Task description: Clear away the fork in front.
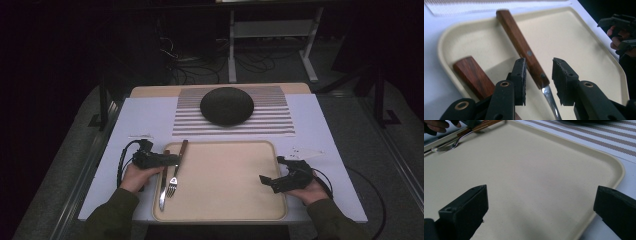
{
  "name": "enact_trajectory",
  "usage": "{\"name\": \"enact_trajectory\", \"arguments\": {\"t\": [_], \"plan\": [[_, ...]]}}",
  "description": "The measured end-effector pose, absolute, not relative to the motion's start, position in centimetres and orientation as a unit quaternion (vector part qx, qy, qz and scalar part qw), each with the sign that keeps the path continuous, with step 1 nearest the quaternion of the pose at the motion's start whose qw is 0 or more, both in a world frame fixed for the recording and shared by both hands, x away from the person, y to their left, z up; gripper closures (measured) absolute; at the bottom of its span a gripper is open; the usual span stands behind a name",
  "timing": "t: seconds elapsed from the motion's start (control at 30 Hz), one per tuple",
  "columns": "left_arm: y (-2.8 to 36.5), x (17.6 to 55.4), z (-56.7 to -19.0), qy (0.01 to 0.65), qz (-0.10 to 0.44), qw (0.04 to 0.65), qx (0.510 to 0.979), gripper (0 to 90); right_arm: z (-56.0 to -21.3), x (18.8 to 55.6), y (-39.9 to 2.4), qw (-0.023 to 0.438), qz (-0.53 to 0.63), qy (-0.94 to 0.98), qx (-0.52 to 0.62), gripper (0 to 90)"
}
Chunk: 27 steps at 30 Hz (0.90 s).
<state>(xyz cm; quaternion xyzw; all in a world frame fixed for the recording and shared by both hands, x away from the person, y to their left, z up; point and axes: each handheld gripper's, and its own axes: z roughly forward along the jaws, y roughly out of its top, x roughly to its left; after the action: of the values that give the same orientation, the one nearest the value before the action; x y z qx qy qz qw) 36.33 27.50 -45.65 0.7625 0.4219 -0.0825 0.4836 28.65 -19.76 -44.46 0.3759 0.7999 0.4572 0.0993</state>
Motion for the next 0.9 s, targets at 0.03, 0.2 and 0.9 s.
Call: {"name": "enact_trajectory", "arguments": {"t": [0.03,0.2,0.9], "plan": [[27.4,36.3,-45.3,0.418,-0.069,0.481,0.767,64.4,-44.5,28.6,-19.8,0.099,0.457,0.8,0.376,0.0],[26.7,36.6,-43.9,0.385,-0.008,0.467,0.796,71.1,-44.5,28.7,-19.7,0.098,0.457,0.8,0.376,0.0],[22.4,43.7,-43.9,0.381,0.047,0.418,0.823,90.0,-44.6,28.8,-19.8,0.092,0.458,0.8,0.376,0.0]]}}
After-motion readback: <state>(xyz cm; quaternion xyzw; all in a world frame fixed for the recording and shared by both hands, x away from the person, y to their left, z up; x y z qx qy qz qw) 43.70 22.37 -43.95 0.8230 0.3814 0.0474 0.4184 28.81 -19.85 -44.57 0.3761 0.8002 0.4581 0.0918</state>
